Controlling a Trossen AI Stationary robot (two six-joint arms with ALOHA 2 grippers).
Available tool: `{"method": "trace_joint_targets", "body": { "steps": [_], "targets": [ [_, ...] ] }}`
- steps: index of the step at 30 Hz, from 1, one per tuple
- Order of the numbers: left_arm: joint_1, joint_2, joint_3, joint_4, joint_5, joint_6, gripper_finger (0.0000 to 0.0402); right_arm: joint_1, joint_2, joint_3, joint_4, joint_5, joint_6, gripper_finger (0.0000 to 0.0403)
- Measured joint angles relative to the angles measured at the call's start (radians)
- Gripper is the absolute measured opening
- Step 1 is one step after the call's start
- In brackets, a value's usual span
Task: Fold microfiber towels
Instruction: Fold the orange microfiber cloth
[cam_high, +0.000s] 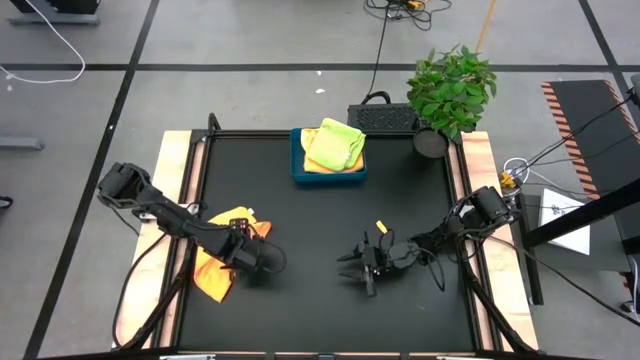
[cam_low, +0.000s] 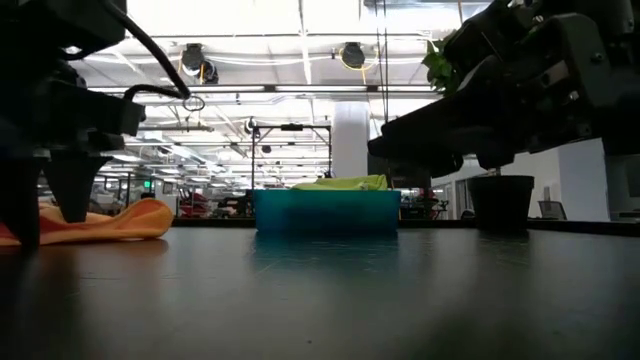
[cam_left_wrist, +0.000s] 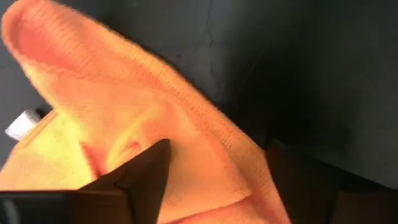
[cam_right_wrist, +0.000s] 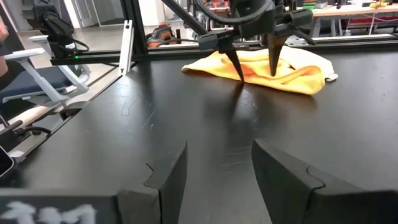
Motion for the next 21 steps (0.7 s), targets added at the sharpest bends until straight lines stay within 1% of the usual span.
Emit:
{"method": "trace_joint_targets", "body": {
  "steps": [6,11,16,21],
  "targets": [
    [0.019,0.0,0.076,-0.095,0.023,0.022,0.0181,0.0,0.0,0.0,0.024,0.0,-0.022,0.0171],
    [0.026,0.0,0.127,-0.116,0.024,0.072,0.0133,0.0,0.0,0.0,0.021,0.0,-0.022,0.0171],
    [0.026,0.0,0.14,-0.106,-0.005,0.116,0.0107,0.0,0.0,0.0,0.019,0.0,-0.022,0.0171],
    [0.025,0.0,0.14,-0.107,-0.011,0.1,0.0107,0.0,0.0,0.0,0.018,0.0,-0.022,0.0171]
  ]
}}
